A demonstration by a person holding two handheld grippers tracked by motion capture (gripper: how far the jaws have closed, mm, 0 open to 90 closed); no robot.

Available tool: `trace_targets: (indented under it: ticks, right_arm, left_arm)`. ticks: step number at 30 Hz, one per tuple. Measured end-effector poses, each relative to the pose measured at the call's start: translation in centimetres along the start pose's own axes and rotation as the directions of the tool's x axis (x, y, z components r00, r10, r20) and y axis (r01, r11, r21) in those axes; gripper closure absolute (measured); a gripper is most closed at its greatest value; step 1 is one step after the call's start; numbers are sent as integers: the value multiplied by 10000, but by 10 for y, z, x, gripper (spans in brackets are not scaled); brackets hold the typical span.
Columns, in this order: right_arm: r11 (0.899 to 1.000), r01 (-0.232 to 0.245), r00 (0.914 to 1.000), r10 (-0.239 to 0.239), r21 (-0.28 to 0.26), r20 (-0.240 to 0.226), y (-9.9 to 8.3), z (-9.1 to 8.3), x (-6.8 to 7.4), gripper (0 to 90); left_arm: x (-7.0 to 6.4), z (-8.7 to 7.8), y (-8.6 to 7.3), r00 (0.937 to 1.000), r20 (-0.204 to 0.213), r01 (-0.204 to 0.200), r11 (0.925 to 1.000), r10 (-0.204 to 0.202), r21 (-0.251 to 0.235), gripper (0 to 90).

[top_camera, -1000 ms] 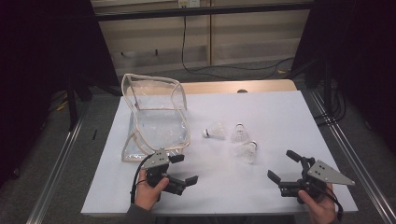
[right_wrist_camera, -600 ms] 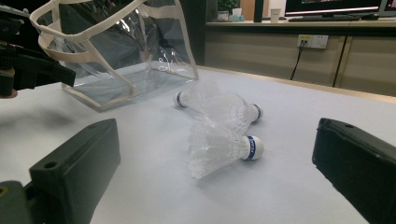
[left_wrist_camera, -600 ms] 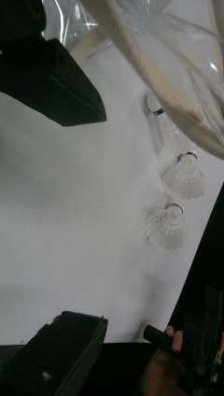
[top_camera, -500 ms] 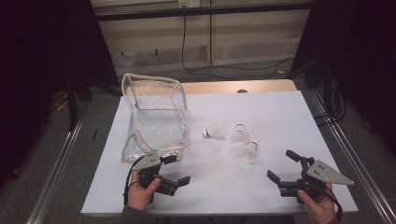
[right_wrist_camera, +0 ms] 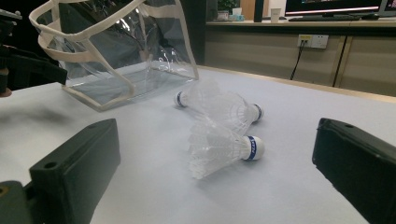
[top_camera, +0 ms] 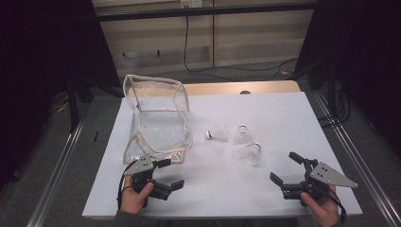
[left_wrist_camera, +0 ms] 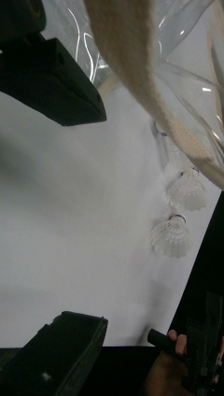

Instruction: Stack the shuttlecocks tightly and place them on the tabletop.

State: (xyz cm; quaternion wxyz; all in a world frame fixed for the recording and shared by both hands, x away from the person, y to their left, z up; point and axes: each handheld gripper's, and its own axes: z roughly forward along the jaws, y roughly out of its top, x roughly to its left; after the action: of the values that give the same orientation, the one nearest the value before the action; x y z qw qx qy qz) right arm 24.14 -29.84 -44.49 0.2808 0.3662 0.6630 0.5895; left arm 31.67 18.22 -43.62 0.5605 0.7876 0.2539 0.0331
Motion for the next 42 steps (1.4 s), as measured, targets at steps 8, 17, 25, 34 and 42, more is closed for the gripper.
trace_targets:
  ticks: [8, 17, 25, 34, 42]
  right_arm:
    - [10000, -65, 10000, 65, 57, 24, 0, 1, -1, 6]
    - [9999, -43, 10000, 43, 119, -4, 0, 2, 0, 5]
    - [9996, 60, 10000, -61, 276, 38, 1, 4, -2, 5]
    - [9990, -147, 9996, 136, 418, 246, 5, 10, -11, 6]
    - [9969, -260, 9991, 235, 743, 348, 7, 18, -16, 6]
  left_arm:
    - [7, -13, -6, 9998, -208, 34, 9999, -36, -94, 33]
    - [12, -22, -10, 9991, -384, 144, 9991, -159, -400, 33]
    - [14, -25, -11, 9985, -408, 339, 9954, -377, -891, 31]
    - [14, -27, -11, 9986, -502, 124, 9958, -170, -905, 29]
    - [14, -28, -11, 9983, -564, 51, 9947, -110, -1030, 29]
